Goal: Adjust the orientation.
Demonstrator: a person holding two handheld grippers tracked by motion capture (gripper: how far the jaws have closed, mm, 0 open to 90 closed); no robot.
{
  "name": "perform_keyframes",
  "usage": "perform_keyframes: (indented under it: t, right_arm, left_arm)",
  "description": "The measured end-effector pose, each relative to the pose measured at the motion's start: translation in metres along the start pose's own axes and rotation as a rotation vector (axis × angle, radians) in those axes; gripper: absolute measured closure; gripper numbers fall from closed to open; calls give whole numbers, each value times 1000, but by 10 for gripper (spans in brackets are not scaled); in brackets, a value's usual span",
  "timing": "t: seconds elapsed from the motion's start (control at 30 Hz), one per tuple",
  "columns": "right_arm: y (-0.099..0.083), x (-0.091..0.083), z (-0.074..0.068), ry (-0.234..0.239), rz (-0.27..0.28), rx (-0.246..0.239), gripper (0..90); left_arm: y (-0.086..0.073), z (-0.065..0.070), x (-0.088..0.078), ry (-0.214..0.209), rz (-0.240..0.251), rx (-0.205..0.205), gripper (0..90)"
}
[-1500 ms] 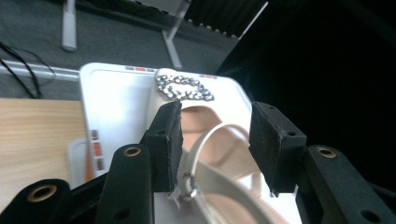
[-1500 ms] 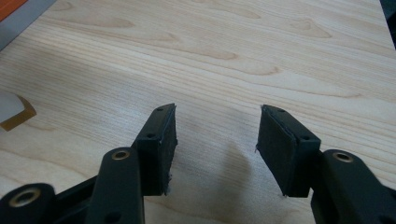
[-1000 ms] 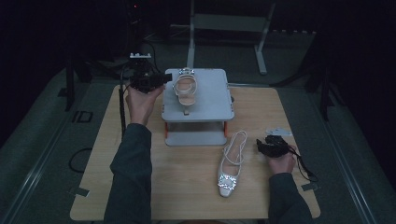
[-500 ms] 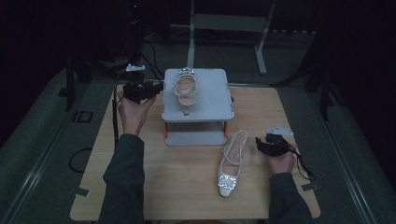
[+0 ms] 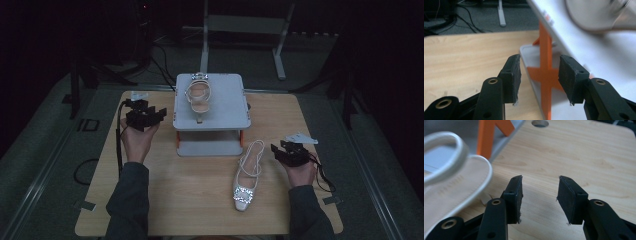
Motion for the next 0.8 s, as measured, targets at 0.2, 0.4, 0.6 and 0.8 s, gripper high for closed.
perform_keyframes:
  t: [0.2,0.4,0.6,0.8]
  right_arm:
    - [19,-15,-10,51,54,3,571]
    - [31,-22,-25,98,78,-14,574]
    - [29,-21,-33,117,67,-30,575]
    - [13,-21,-36,127,22,-38,568]
  left_arm:
    - [-39,-10,10,11,-42,-29,528]
    - [-69,-12,20,15,-82,-36,523]
    - [-96,-7,27,12,-119,-12,519]
    - [-120,1,33,5,-156,10,512]
Point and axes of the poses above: each handheld gripper's, and its own axes: x roughly forward along the jaws, y roughly out of its top, z roughly to its right, the point moved 10 cm from there along x, roughly forward along the jaws, and after that the axes turned 6 degrees about x, right-handed, at the moved point
